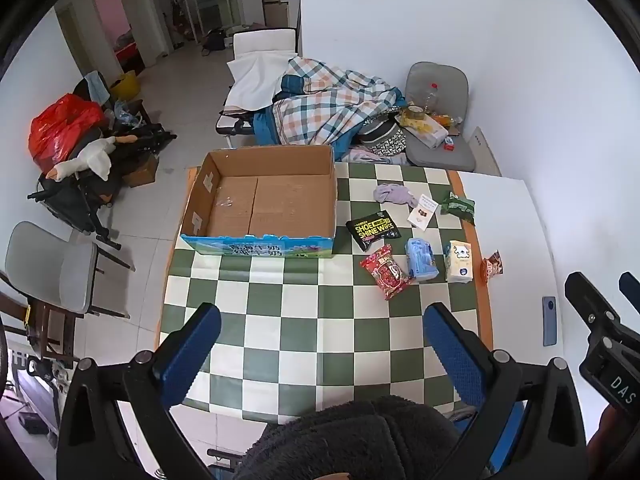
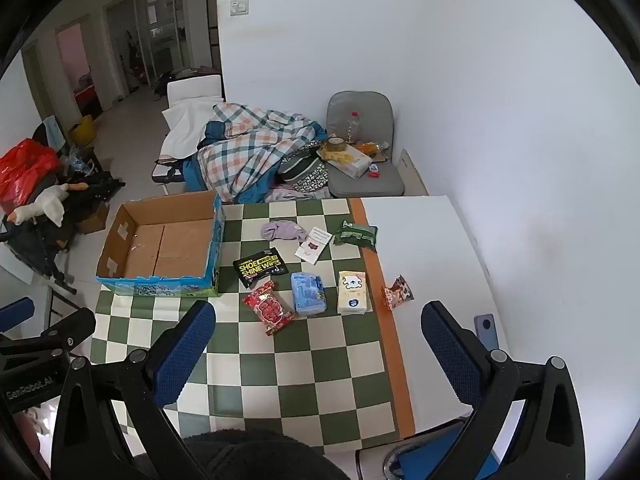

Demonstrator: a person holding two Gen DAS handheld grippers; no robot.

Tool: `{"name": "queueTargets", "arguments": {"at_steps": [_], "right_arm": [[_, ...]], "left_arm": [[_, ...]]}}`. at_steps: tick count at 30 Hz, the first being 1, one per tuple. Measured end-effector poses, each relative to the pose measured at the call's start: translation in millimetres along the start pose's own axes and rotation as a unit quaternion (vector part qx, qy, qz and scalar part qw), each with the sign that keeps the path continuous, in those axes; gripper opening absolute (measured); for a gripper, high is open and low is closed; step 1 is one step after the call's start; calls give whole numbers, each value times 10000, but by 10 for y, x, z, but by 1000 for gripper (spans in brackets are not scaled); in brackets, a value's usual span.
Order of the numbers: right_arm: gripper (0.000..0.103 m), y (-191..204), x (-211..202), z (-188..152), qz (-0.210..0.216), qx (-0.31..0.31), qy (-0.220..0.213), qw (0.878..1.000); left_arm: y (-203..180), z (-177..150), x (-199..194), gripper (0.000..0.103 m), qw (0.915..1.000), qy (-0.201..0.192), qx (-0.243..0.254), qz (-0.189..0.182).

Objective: Organize soft objects

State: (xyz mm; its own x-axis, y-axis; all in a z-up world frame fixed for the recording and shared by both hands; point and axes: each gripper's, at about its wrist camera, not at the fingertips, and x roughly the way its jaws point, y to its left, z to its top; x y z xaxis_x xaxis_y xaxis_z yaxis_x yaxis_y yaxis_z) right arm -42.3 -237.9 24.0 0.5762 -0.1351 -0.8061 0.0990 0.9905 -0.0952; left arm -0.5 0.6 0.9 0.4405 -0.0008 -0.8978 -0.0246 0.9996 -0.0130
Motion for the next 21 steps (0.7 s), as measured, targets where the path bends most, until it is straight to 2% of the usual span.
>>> {"name": "queueTargets", "arguments": {"at_steps": [1, 7, 8, 21], "right_arm": [[103, -1, -8, -7, 39, 31, -75, 10000], [103, -9, 27, 21, 83, 6, 92, 9999], [103, 23, 28, 20, 46, -48, 79, 9999], [103, 24, 11, -11, 27, -51, 32, 10000]], "left_arm": [[9, 12, 16, 103, 9999, 133, -3, -51], [40, 81, 35, 103, 9999, 154, 14, -51], [-25, 30, 16, 103, 10000, 46, 2, -4], [-33, -4, 14, 103, 10000, 41, -19, -72]]}}
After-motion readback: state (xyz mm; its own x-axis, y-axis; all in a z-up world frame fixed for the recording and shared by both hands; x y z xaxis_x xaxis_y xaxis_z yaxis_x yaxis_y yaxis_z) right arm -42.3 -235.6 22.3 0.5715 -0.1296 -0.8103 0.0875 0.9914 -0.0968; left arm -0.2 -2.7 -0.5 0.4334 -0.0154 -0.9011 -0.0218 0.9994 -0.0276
